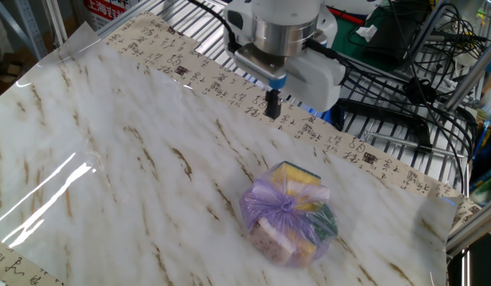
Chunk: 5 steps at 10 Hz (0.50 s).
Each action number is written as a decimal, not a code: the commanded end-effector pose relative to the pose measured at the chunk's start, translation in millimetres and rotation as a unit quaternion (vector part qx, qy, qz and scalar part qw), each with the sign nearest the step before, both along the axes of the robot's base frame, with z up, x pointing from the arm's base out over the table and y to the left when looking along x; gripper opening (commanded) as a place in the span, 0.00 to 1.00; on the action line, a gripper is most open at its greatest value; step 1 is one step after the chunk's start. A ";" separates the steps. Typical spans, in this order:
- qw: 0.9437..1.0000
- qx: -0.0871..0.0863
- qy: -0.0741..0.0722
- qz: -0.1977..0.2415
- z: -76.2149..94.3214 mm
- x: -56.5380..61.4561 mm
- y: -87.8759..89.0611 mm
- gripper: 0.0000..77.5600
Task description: Pick up a bag of things
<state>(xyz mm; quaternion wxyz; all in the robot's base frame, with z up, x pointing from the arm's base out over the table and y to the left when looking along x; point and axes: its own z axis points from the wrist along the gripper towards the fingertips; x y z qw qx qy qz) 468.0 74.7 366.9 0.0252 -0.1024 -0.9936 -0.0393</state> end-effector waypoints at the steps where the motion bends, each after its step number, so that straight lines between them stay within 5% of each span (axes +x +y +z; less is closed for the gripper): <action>1: 1.000 -0.003 -0.001 -0.001 -8.3 1.0 -0.2 0.00; 4: 0.999 -0.004 -0.031 0.004 -50.8 7.3 -9.2 0.00; 5: 1.000 -0.004 -0.031 0.005 -59.8 11.6 -13.0 0.00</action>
